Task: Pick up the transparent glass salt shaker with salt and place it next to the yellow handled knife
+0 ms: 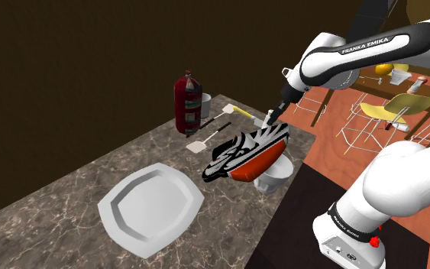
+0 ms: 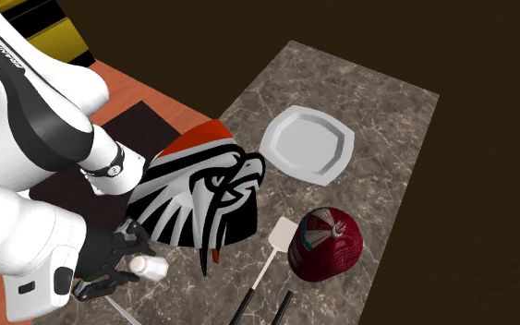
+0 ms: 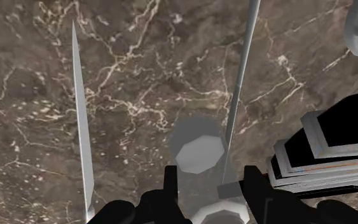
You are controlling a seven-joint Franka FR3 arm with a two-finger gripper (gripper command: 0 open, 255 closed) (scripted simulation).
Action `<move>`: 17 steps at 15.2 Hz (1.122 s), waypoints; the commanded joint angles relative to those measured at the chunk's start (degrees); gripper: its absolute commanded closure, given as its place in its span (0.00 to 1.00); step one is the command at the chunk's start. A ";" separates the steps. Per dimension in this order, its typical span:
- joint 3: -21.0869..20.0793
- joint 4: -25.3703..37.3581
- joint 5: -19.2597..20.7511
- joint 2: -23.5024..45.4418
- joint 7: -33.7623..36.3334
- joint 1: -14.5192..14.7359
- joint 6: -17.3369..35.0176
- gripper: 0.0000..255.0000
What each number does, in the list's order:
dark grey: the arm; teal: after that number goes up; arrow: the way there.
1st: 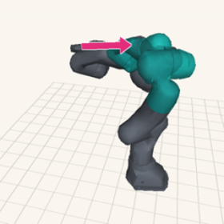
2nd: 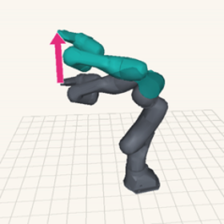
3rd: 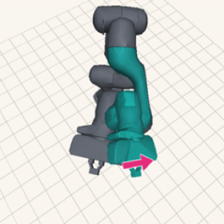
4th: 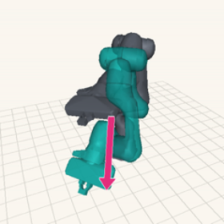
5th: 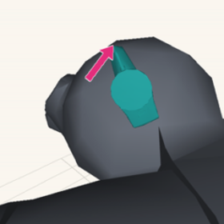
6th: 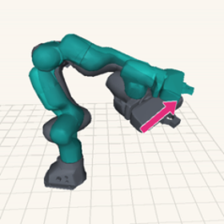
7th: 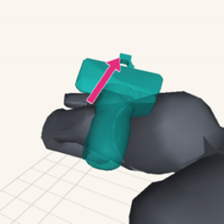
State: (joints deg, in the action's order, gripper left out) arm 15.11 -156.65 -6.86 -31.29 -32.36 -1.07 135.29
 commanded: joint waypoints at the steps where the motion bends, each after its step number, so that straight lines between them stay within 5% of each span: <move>1: 0.37 -0.86 -0.33 0.97 -0.58 0.25 1.82 1.00; 8: 1.88 -3.54 -2.20 5.23 -3.00 1.73 8.65 1.00; 16: 1.96 -3.63 -2.30 5.43 -3.12 1.81 8.94 1.00; 17: 1.98 -3.61 -2.30 5.45 -3.15 1.80 8.92 0.00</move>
State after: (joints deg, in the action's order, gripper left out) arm 17.10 -160.17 -9.16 -25.88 -35.48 0.72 144.25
